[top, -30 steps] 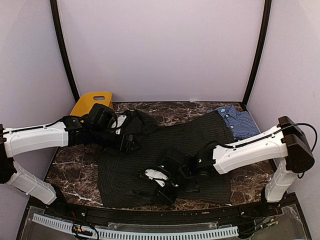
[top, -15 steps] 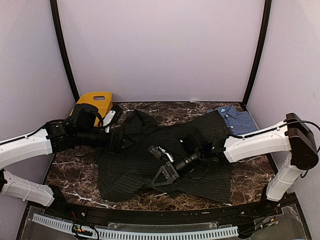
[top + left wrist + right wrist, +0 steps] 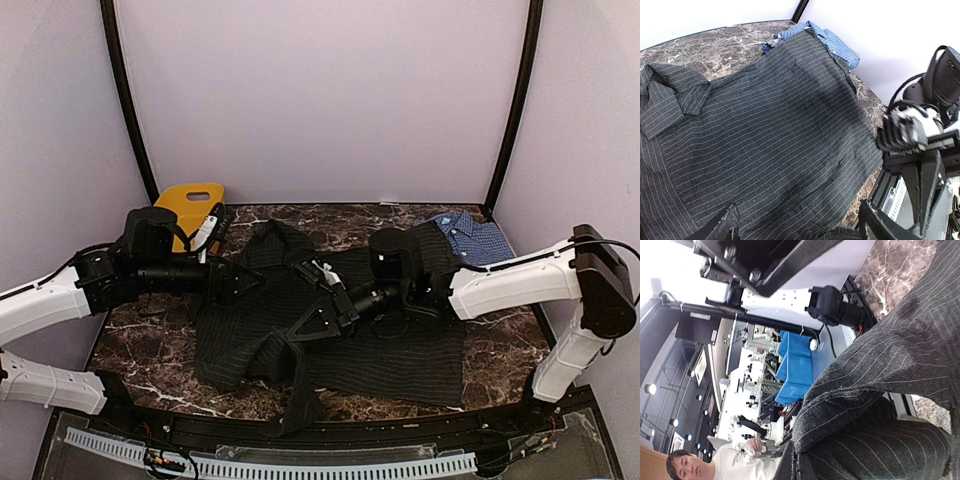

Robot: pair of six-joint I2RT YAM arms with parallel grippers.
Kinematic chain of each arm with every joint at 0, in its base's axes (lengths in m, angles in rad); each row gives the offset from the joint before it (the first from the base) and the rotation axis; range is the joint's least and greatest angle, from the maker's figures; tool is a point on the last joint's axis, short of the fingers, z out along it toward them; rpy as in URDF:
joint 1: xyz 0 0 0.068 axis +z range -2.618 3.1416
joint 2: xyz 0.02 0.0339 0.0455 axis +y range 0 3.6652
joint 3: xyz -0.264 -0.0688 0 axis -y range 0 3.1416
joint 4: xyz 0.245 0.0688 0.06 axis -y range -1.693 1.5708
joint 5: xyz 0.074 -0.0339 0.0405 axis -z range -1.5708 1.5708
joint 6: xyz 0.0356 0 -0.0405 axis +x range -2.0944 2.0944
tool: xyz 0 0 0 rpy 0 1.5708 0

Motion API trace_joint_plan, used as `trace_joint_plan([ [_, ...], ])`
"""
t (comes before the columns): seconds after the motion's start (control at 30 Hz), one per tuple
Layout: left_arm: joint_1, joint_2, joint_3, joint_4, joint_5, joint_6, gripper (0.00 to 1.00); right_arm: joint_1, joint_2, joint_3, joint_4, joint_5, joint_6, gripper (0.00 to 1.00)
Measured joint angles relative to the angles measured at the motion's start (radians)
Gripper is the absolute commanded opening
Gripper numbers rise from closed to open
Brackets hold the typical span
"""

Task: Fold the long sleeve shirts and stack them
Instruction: Place the sleeve at the center of the board.

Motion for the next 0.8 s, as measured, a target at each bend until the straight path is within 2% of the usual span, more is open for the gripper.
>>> trace_joint_plan([
  [0.17,0.0,-0.003,-0.006,0.009,-0.006,-0.001,0.79,-0.094,0.024,0.0,-0.002,0.03,0.008,0.02],
  [0.37,0.0,0.022,-0.006,0.009,-0.068,-0.013,0.79,-0.227,0.204,0.025,-0.001,0.06,-0.017,0.34],
  [0.47,0.0,0.047,-0.006,0.008,-0.099,-0.025,0.79,-0.267,0.283,0.046,-0.08,0.105,-0.08,0.48],
  [0.6,0.0,0.066,-0.006,0.008,-0.126,-0.036,0.8,-0.235,0.253,0.09,-0.328,0.246,-0.262,0.7],
  [0.7,0.0,0.071,-0.006,0.008,-0.143,-0.036,0.8,-0.161,0.166,0.108,-0.457,0.352,-0.365,0.76],
  [0.8,0.0,0.079,-0.006,0.007,-0.169,-0.036,0.8,-0.052,0.075,0.126,-0.553,0.449,-0.451,0.77],
])
